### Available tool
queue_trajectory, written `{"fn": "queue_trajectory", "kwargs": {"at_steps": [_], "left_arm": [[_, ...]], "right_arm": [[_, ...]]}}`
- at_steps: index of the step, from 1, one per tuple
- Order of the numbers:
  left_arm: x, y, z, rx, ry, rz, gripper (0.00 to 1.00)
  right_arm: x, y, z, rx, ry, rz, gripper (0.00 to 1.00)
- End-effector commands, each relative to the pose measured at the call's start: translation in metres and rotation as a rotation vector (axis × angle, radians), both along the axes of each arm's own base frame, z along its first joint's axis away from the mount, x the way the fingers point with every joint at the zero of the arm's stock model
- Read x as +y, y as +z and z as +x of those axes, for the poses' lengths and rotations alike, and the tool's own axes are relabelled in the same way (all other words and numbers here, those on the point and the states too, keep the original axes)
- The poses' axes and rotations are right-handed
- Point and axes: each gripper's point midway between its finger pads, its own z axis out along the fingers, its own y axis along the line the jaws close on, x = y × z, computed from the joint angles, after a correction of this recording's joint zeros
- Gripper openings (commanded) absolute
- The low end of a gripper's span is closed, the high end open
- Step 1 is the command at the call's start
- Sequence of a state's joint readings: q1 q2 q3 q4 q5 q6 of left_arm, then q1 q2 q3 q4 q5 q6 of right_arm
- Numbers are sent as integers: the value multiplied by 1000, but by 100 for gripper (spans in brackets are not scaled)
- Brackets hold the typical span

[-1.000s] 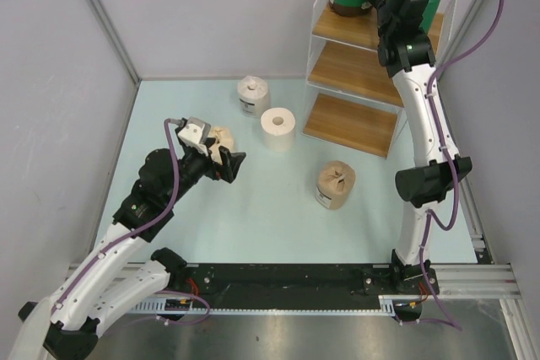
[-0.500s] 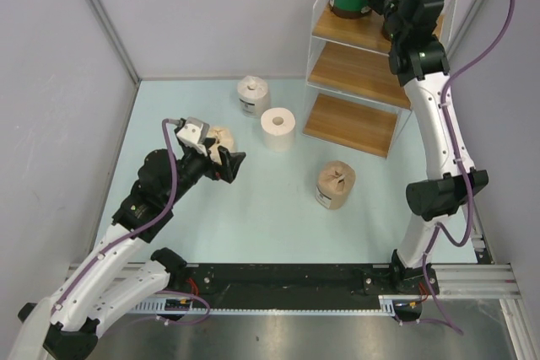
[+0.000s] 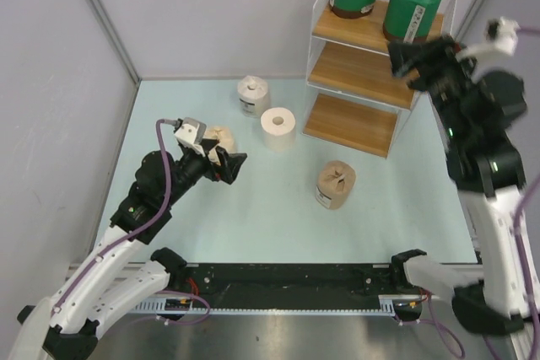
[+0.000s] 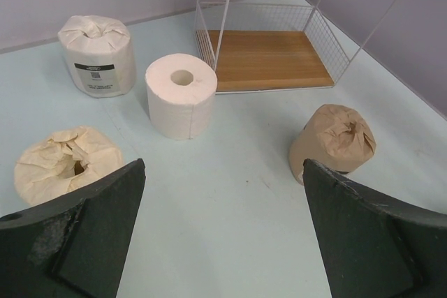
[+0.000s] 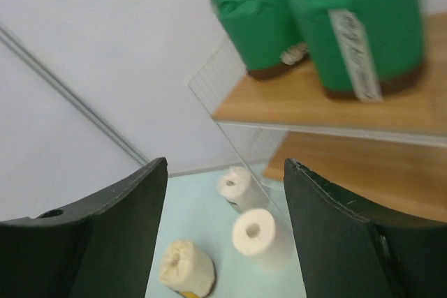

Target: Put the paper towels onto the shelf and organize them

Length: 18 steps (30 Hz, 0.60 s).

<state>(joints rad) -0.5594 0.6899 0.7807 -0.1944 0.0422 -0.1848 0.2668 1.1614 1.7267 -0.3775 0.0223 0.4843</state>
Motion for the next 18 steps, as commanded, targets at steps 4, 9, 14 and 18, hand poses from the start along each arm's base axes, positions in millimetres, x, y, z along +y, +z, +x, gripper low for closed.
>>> {"fn": "queue_trajectory", "kwargs": {"at_steps": [4, 9, 14, 18], "left_arm": [[-3, 21, -8, -21, -34, -61, 100], [-6, 19, -8, -5, -37, -86, 100], [-10, 18, -10, 7, -54, -107, 100], [-11, 18, -11, 7, -58, -117, 100]], "right_arm": [[-86, -124, -75, 234, -358, -120, 80], [-115, -188, -92, 346, -488, -202, 82], [-128, -199, -88, 296, -564, -230, 83], [-129, -210, -74, 254, -592, -271, 83]]}}
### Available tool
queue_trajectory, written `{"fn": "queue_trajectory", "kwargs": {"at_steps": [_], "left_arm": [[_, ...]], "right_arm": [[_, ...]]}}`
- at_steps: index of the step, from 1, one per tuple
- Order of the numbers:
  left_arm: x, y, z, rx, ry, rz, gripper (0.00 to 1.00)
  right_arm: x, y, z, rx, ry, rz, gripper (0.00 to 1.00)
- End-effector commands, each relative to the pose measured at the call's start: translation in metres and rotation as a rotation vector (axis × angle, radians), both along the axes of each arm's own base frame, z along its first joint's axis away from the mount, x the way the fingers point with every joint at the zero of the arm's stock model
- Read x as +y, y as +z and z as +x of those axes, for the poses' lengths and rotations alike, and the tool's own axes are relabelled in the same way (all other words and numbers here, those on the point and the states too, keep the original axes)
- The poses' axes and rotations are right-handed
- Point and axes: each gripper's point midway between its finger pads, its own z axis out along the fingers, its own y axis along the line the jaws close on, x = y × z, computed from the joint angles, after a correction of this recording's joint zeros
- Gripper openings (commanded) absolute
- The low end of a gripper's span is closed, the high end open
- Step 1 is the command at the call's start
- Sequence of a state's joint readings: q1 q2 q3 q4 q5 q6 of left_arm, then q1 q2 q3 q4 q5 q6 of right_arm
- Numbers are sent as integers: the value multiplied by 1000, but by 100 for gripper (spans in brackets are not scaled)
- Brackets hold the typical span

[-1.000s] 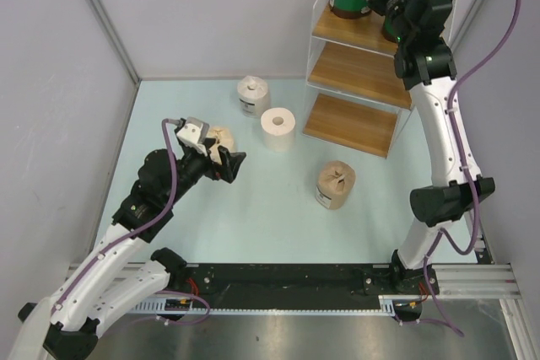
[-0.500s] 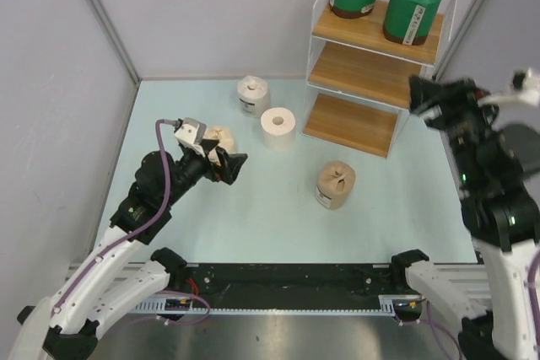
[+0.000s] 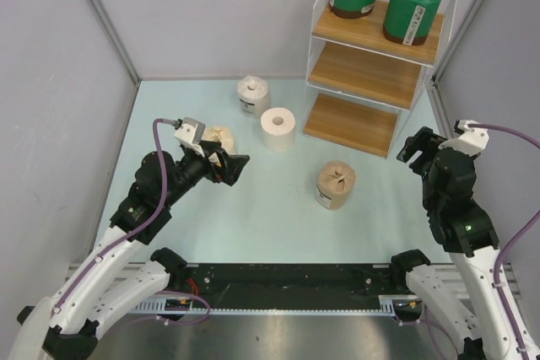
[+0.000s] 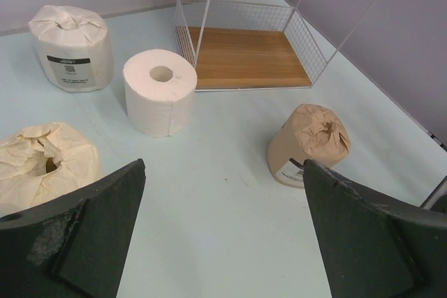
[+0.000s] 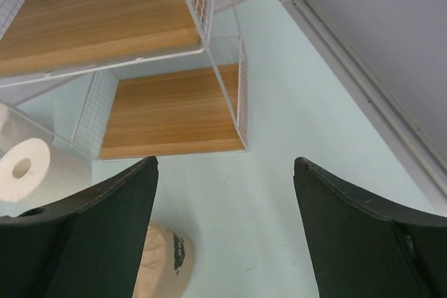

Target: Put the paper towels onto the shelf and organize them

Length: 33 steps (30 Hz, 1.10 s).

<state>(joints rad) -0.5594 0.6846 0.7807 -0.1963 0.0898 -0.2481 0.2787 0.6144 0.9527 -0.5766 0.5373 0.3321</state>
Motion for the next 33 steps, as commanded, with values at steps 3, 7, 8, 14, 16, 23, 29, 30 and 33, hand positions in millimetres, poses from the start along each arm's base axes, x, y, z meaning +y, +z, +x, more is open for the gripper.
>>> {"fn": "queue_trajectory", "kwargs": {"at_steps": [3, 7, 8, 14, 16, 23, 29, 30, 33], "left_arm": [[-3, 16, -3, -26, -20, -62, 100], [-2, 15, -3, -27, -16, -53, 100], [-2, 15, -3, -28, -16, -52, 100], [-2, 13, -2, -28, -16, -45, 100], [-2, 13, -2, -32, -15, -42, 99], [-1, 12, -1, -33, -10, -33, 100], [-1, 14, 0, -38, -9, -27, 100], [-1, 15, -1, -41, -10, -25, 100], [1, 15, 0, -42, -3, -22, 100]], "right_arm": [[-13, 24, 18, -179, -75, -74, 83], [-7, 20, 38, -240, -56, -122, 83], [-7, 18, 42, -237, -52, -145, 83], [-2, 24, 66, -295, -55, -200, 82], [-4, 35, 69, -333, -66, -218, 82], [-12, 29, 88, -321, -117, -257, 81], [-22, 15, 104, -284, -146, -271, 75], [-24, 12, 107, -276, -152, -274, 73], [-28, 9, 112, -272, -158, -275, 69]]}}
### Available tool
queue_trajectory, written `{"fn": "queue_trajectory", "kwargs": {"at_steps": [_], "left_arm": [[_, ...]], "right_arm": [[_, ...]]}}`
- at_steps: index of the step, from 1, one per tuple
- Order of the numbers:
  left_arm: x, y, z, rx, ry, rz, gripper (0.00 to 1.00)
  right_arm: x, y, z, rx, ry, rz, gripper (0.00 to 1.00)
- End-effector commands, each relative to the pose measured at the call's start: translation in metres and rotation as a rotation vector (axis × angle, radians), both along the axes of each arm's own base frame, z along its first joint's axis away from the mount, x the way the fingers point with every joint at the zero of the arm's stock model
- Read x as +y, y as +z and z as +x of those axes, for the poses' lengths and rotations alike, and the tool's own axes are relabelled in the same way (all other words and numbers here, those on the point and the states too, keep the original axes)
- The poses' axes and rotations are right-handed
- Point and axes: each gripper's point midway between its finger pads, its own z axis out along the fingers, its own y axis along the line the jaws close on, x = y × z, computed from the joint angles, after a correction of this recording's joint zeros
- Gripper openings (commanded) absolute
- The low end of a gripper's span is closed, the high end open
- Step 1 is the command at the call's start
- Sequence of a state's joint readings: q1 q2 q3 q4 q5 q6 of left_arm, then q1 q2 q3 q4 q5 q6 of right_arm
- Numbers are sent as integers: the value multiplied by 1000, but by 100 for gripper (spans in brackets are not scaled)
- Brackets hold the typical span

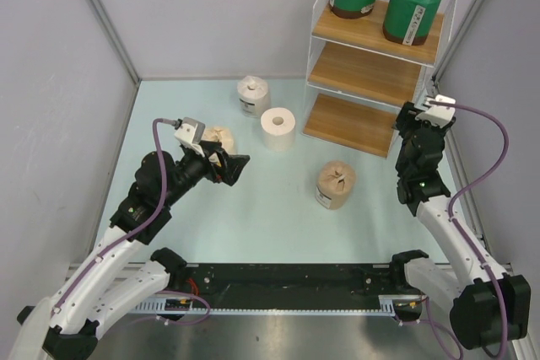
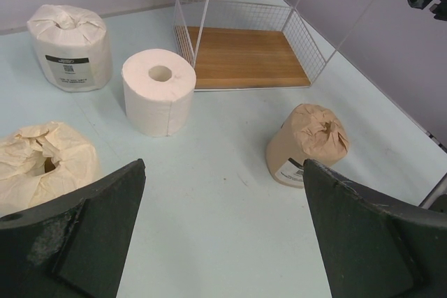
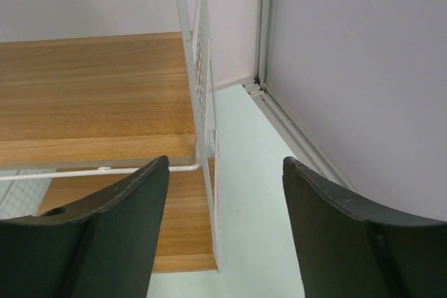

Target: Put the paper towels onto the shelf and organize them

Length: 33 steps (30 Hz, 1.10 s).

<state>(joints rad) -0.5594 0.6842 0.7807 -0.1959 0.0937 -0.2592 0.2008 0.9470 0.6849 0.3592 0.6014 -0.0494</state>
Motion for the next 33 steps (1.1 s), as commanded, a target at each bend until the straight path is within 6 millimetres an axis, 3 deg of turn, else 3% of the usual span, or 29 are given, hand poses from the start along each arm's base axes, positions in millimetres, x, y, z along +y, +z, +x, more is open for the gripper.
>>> {"fn": "queue_trajectory", "kwargs": {"at_steps": [1, 10, 12, 13, 14, 15, 16, 17, 25, 26, 27, 28, 29, 30, 31, 32, 33], "left_arm": [[1, 14, 1, -47, 0, -14, 100], [-4, 17, 6, -63, -8, -33, 100], [-10, 29, 13, -108, -16, -66, 100], [-16, 22, 22, -85, -17, -63, 100], [-22, 41, 30, -145, -19, -105, 100], [-27, 44, 35, -155, -26, -115, 100], [-39, 29, 52, -118, -28, -93, 100], [-45, 48, 61, -168, -22, -114, 100], [-118, 60, 145, -256, 4, -50, 100], [-124, 78, 151, -296, 3, -65, 100], [-131, 64, 167, -278, 35, -39, 100], [-136, 81, 173, -320, 41, -46, 100], [-141, 82, 177, -329, 45, -45, 100], [-148, 69, 190, -318, 64, -22, 100], [-150, 84, 195, -358, 82, -28, 100], [-155, 82, 200, -364, 91, -22, 100], [-160, 69, 211, -353, 109, -1, 100]], "right_arm": [[-8, 17, 5, -79, -29, 15, 68], [-6, 13, 16, -77, -13, 21, 60], [-6, 15, 16, -82, -10, 29, 59], [-6, 14, 16, -82, -8, 31, 59], [-5, 16, 16, -85, -5, 34, 59], [-5, 15, 16, -83, -4, 37, 59], [-4, 17, 16, -87, -4, 42, 59], [-4, 16, 16, -83, -4, 43, 59], [0, 23, 18, -88, 18, 73, 60], [0, 22, 17, -83, 20, 74, 60], [1, 24, 17, -87, 25, 76, 60], [1, 22, 17, -82, 25, 75, 60], [1, 22, 17, -79, 25, 75, 60], [0, 23, 17, -80, 23, 73, 60], [-1, 21, 17, -75, 17, 74, 60], [0, 20, 17, -73, 19, 78, 60], [-1, 21, 17, -76, 19, 79, 60]]}}
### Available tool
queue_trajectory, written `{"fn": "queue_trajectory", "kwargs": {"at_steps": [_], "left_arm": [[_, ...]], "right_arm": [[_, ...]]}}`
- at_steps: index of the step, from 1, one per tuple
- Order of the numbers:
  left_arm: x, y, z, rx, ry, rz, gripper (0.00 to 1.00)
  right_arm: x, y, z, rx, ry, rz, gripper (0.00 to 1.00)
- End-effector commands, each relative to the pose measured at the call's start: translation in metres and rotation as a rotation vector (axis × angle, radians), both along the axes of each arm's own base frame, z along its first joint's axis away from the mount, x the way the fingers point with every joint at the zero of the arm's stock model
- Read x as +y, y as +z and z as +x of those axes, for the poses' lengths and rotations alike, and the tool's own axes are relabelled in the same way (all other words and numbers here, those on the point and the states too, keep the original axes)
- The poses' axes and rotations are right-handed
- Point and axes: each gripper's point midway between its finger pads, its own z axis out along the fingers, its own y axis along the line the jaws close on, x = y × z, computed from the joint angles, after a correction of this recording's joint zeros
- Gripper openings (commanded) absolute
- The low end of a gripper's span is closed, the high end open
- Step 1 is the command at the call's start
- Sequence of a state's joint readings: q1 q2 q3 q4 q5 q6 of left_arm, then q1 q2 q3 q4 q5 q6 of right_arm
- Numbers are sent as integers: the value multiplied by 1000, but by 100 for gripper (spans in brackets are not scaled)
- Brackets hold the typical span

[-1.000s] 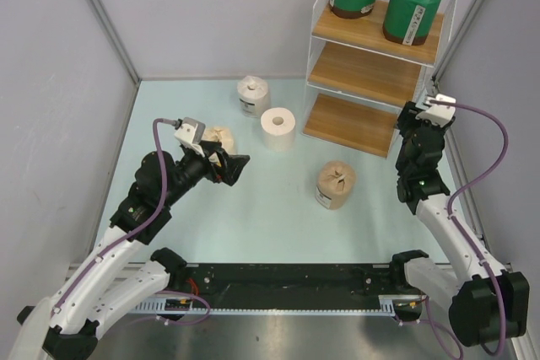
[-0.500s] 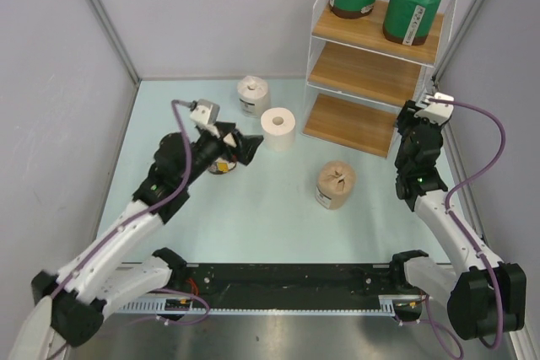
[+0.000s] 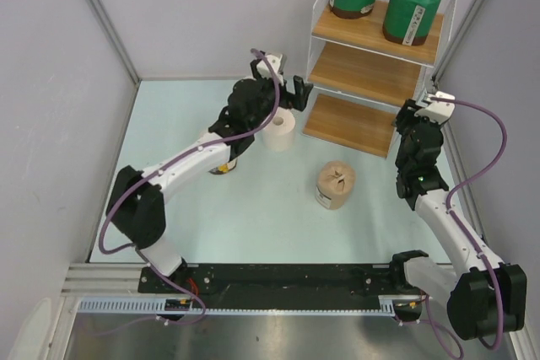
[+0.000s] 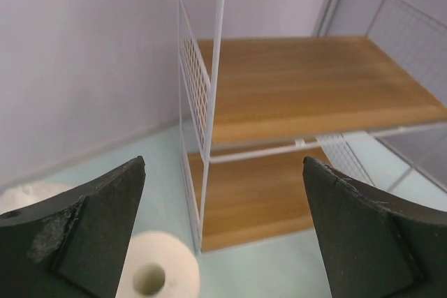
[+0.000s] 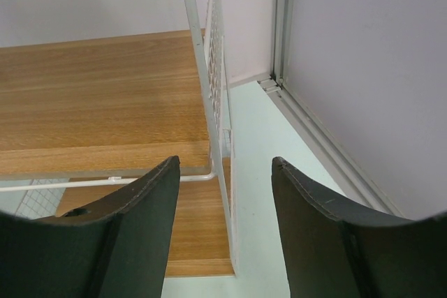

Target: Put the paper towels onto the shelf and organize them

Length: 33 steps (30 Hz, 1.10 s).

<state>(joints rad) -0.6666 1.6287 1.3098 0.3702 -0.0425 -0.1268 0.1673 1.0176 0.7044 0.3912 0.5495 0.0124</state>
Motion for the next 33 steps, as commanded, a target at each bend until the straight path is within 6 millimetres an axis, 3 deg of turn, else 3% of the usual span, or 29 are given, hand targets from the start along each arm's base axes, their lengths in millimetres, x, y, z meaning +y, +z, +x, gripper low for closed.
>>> {"fn": "queue_trajectory", "kwargs": {"at_steps": [1, 2, 3, 5, 11, 19, 29, 33], "left_arm": [[-13, 47, 29, -178, 91, -28, 100], [-19, 45, 32, -182, 93, -18, 100], [-23, 28, 44, -179, 123, 28, 100], [-30, 34, 50, -205, 149, 33, 100], [-38, 15, 77, -209, 225, 67, 97], [-41, 1, 86, -212, 248, 96, 87], [-40, 18, 83, -238, 245, 64, 86], [-40, 22, 86, -246, 249, 67, 83]], "right_arm": [[-2, 27, -1, -66, -5, 32, 60], [-3, 27, -1, -69, -8, 36, 60], [-3, 26, -1, -65, -6, 34, 60], [-5, 26, 0, -68, -9, 36, 60], [-11, 26, 2, -74, -16, 54, 59], [-11, 18, 10, -57, -4, 57, 53], [-15, 20, 23, -52, -25, 46, 49], [-21, 23, 31, -45, -61, 38, 42]]}}
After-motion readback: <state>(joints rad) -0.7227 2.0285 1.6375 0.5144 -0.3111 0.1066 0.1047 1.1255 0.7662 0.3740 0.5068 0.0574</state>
